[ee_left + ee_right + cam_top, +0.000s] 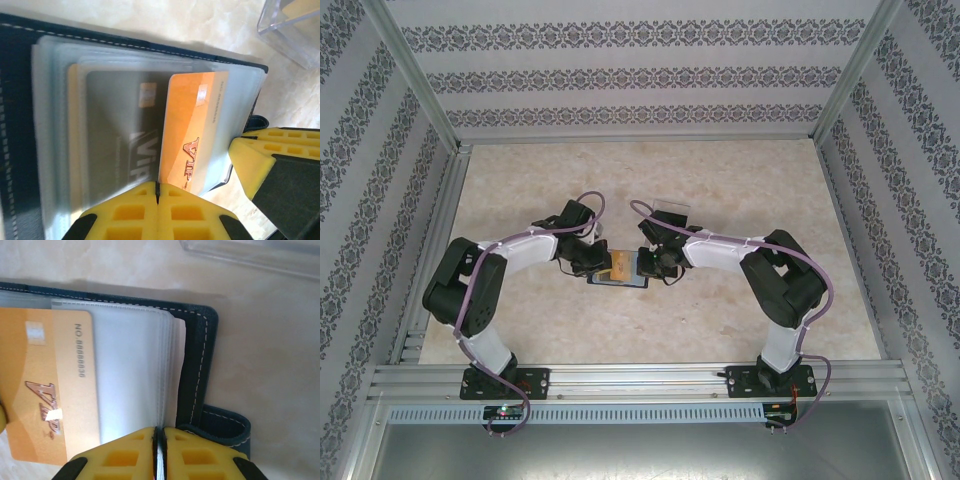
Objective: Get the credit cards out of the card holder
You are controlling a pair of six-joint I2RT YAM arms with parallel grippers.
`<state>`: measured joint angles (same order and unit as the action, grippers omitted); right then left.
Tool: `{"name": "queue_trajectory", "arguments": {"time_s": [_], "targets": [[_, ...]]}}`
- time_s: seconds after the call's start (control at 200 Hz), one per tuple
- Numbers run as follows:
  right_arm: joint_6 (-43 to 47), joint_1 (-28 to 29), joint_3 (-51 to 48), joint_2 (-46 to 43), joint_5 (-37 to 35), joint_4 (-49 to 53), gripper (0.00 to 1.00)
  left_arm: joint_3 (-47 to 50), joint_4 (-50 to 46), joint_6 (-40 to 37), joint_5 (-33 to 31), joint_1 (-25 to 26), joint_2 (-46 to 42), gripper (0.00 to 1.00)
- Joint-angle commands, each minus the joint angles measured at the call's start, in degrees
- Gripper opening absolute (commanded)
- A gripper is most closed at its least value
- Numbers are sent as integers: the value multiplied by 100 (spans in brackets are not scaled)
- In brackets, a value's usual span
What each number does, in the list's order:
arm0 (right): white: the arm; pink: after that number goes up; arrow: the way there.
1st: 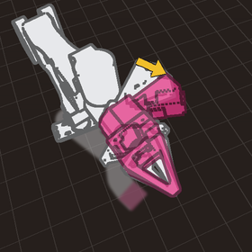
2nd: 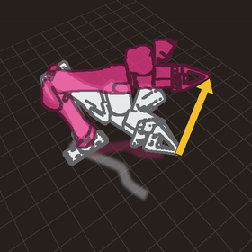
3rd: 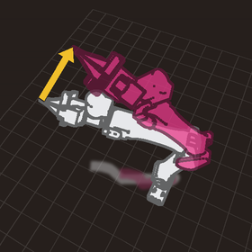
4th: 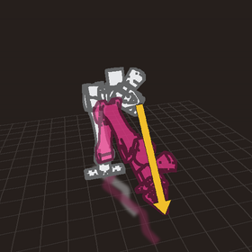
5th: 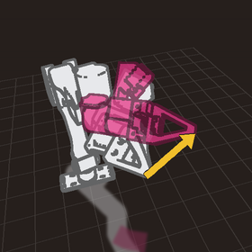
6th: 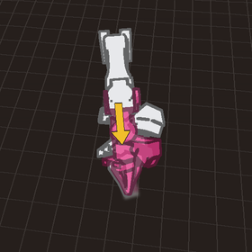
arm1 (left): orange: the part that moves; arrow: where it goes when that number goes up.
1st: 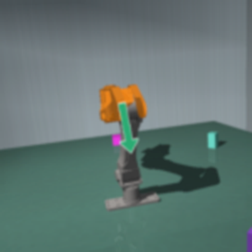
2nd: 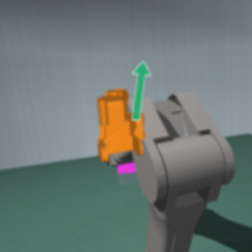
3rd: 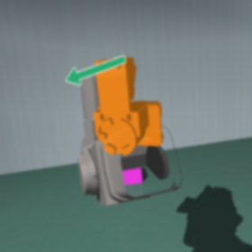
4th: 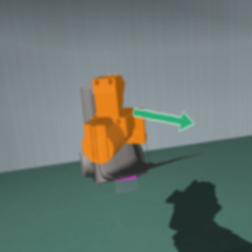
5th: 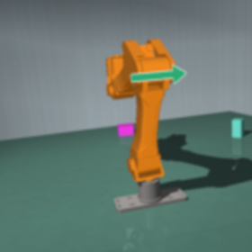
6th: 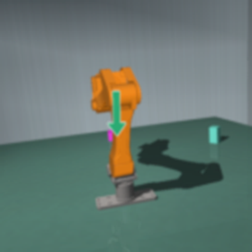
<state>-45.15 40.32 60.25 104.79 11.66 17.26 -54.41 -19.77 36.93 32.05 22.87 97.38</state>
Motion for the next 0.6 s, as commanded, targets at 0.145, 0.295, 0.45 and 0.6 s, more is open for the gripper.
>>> {"name": "queue_trajectory", "arguments": {"time_s": [0.145,0.295,0.45,0.6], "targets": [[-49,16,-199,221,73,203,19,173,73,-114,480,-164,-144,1],[-9,85,-139,-9,-202,265,23,203,236,-2,512,-161,-71,1],[115,208,-26,-296,-680,440,30,203,246,-1,534,-164,-54,1],[192,313,218,-229,-746,526,18,204,263,0,543,-160,-18,1]]}}
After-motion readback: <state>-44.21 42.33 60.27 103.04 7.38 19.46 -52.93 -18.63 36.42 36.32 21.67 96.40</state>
